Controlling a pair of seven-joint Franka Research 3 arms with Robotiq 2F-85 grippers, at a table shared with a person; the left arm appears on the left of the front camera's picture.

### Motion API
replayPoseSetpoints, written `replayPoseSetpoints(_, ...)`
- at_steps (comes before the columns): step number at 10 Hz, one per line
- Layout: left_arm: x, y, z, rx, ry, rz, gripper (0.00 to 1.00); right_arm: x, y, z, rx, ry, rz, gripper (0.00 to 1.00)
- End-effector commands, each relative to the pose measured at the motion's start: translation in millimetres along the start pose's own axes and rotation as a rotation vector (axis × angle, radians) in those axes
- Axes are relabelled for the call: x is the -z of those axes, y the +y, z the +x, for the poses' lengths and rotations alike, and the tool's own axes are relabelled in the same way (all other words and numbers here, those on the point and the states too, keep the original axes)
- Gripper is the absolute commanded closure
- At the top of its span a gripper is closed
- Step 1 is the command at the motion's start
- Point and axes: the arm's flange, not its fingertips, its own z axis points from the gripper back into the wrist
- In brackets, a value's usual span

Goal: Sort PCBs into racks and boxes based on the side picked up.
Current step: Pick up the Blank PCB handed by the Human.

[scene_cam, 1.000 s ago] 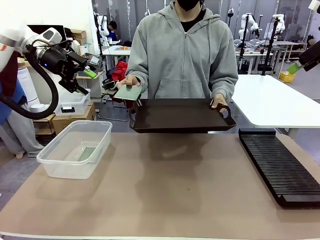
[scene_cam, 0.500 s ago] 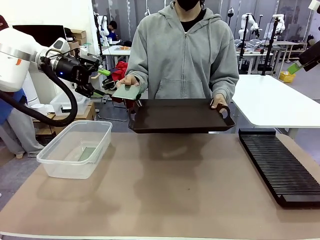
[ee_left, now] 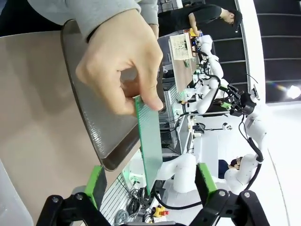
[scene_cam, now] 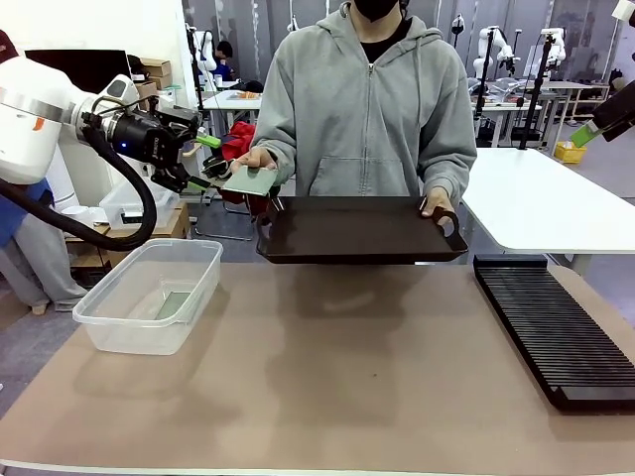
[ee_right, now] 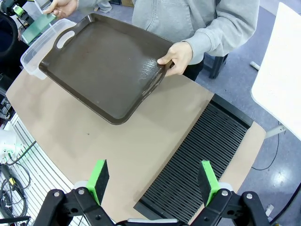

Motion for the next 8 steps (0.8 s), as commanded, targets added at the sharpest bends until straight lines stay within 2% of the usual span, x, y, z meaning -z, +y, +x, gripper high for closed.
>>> replayPoseSetpoints(1, 23, 6, 2, -0.064, -0.037, -0.079, 0.0, 1, 0, -1, 0.001, 0.001, 0.001, 0.0)
replayPoseSetpoints(4, 42, 13, 4, -0.075, -0.065, -0.15, 0.0, 1, 0, -1, 0.001, 0.001, 0.001, 0.0)
replayPoseSetpoints(6, 51, 14, 7, -0.043, -0.046, -0.164, 0.0, 1, 0, -1, 0.001, 0.001, 0.001, 0.0)
replayPoseSetpoints(7, 55, 13, 6, 0.014, -0.019, -0.19, 0.1, 1, 0, -1, 0.001, 0.001, 0.001, 0.0)
replayPoseSetpoints(8, 55, 13, 6, 0.023, -0.004, -0.182, 0.6, 1, 0, -1, 0.001, 0.001, 0.001, 0.0)
